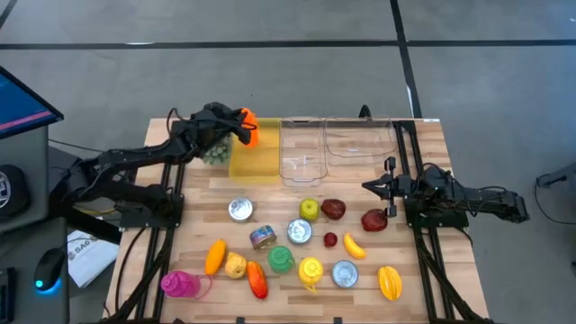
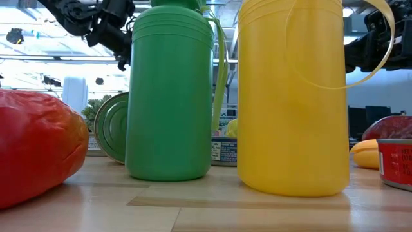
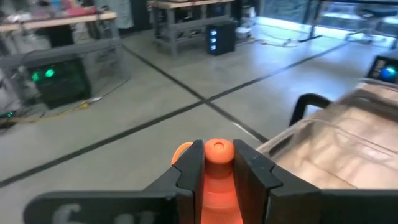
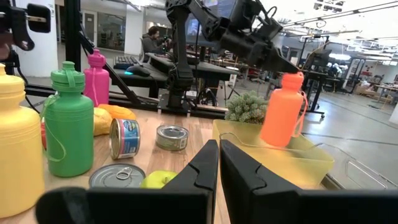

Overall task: Pick & Place Food Item
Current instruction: Put the orange bottle into the yellow bin

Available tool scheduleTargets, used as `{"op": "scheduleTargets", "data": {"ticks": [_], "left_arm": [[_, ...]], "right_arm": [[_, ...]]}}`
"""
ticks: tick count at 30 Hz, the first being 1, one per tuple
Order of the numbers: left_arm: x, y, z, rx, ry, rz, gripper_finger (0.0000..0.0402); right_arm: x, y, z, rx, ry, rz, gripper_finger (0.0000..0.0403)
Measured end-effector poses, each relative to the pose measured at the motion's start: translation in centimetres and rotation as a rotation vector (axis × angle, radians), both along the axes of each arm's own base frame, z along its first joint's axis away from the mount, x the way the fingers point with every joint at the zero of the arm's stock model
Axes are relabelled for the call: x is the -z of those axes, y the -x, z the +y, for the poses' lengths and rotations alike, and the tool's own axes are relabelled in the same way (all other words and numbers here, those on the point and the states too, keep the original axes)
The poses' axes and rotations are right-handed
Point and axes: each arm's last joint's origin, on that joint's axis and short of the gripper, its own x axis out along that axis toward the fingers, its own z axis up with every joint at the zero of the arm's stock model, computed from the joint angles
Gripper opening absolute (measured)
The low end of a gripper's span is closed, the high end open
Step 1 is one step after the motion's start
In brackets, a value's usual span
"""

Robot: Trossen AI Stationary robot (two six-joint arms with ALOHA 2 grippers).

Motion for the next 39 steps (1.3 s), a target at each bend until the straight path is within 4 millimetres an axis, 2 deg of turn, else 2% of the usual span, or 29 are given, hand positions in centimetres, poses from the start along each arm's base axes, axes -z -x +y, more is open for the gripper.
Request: {"op": "scheduleTargets", "data": {"ticks": [26,34,39], "left_arm": [[2.8,-1.3,2.0,-0.168,0.022,0.001,0.0055],[2.8,-1.3,2.0,-0.169,0.022,-0.002,0.0057],[2.8,-1.3,2.0,-0.182,0.051,-0.052,0.0075]], "right_arm": [[0.0,0.0,0.0,0.000,0.000,0.000,0.0013],[0.0,0.0,0.0,0.000,0.000,0.000,0.0013],[0.0,0.0,0.0,0.000,0.000,0.000,0.0013]]}}
